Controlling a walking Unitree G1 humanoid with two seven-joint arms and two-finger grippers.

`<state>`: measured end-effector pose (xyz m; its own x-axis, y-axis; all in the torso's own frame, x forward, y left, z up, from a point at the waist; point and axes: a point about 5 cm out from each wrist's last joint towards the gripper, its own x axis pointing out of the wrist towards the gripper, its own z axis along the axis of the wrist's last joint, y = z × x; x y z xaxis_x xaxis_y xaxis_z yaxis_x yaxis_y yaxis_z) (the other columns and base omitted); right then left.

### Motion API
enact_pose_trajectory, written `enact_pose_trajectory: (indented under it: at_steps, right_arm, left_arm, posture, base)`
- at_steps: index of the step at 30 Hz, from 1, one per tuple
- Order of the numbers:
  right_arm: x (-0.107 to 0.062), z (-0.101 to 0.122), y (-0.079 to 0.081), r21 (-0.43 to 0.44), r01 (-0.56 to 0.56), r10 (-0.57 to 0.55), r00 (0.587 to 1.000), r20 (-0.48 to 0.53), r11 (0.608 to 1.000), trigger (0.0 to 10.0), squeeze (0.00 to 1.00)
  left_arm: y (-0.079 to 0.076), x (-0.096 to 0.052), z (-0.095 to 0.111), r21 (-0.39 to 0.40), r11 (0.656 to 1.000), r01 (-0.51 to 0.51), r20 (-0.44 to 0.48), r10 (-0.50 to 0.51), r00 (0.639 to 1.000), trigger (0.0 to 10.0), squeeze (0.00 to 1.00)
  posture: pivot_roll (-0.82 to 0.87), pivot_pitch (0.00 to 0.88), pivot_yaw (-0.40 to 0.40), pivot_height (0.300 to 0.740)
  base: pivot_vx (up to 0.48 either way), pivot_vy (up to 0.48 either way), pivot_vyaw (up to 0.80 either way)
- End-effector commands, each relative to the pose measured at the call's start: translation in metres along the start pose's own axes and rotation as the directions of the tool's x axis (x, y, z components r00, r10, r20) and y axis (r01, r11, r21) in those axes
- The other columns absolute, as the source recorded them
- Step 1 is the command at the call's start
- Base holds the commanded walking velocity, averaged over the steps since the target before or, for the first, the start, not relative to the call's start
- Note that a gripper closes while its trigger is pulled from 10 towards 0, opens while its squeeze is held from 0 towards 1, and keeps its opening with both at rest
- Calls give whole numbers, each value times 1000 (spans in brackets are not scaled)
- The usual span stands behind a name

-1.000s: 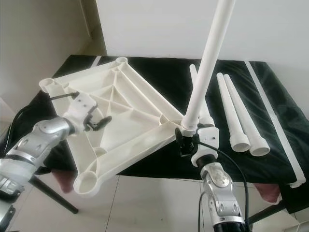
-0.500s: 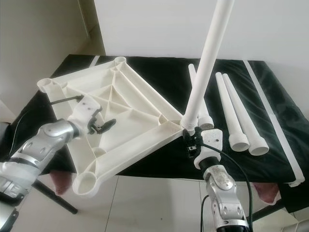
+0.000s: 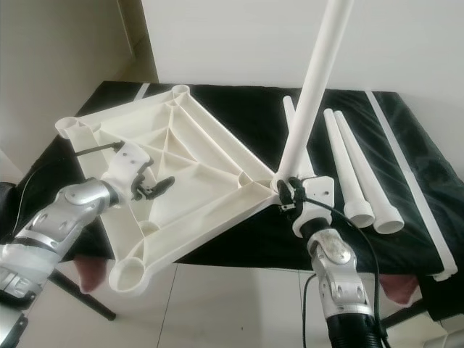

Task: Building children table

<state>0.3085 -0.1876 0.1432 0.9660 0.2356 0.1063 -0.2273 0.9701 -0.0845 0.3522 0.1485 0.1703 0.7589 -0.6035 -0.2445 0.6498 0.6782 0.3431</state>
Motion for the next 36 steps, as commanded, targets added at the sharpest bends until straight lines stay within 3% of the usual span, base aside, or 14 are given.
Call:
enact_pose_trajectory:
  at_steps: [1, 7, 15, 21, 23, 24, 25, 26, 30, 31, 36]
  right_arm:
    - [2, 0, -4, 3, 5, -5, 1000, 3, 1000, 10000, 0]
    - [33, 7, -23, -20, 36, -36, 999, 1, 999, 10000, 0]
    - [47, 12, -35, -5, 121, -121, 992, 17, 993, 10000, 0]
    - [48, 10, -33, 1, 141, -141, 990, 19, 990, 10000, 0]
    - [37, 2, -11, 23, 87, -88, 995, 42, 996, 10000, 0]
    - [37, 2, -11, 23, 87, -88, 995, 42, 996, 10000, 0]
    - [25, -5, 5, 35, 49, -51, 997, 57, 998, 10000, 0]
    - [20, -8, 9, 40, 52, -54, 997, 56, 998, 10000, 0]
    - [12, -11, 16, 45, 55, -57, 997, 59, 997, 10000, 0]
    - [4, -16, 23, 75, 59, -63, 997, 55, 995, 10000, 0]
    - [-4, -24, 30, 99, 120, -122, 992, 24, 988, 10000, 0]
  left_arm:
    - [-10, -1, -1, 2, 976, 216, -11, -216, 976, 10000, 0]
    - [-8, 3, 2, 32, 973, 229, -24, -228, 973, 10000, 0]
    - [-3, 2, -2, 58, 974, 219, -51, -216, 975, 10000, 0]
    - [2, 1, -5, 54, 982, 180, -61, -177, 982, 10000, 0]
    - [19, -2, -12, 99, 992, 83, -122, -70, 990, 10000, 0]
    - [19, -2, -12, 99, 992, 83, -122, -70, 990, 10000, 0]
    - [31, -6, -19, 148, 989, 23, -182, 4, 983, 10000, 0]
    - [35, -7, -22, 182, 983, 8, -203, 29, 979, 10000, 0]
    - [38, -8, -25, 244, 970, -5, -232, 63, 971, 10000, 0]
    - [40, -7, -28, 295, 956, -11, -258, 91, 962, 10000, 0]
    - [35, -4, -30, 361, 932, 27, -275, 79, 958, 10000, 0]
  posture:
    - [-23, 42, 23, 740]
    - [-25, 39, 32, 740]
    - [-24, 42, 34, 740]
    - [-18, 45, 33, 740]
    - [-6, 50, 28, 740]
    - [-6, 50, 28, 740]
    - [-6, 52, 30, 740]
    - [-8, 52, 33, 740]
    - [-14, 54, 39, 740]
    - [-15, 56, 40, 740]
    - [-21, 59, 42, 740]
  base:
    - [0, 0, 0]
    - [0, 0, 0]
    - [0, 0, 0]
    - [0, 0, 0]
    - [0, 0, 0]
    - [0, 0, 0]
    - [0, 0, 0]
    - [0, 0, 0]
    - [0, 0, 0]
    - [0, 0, 0]
    - [0, 0, 0]
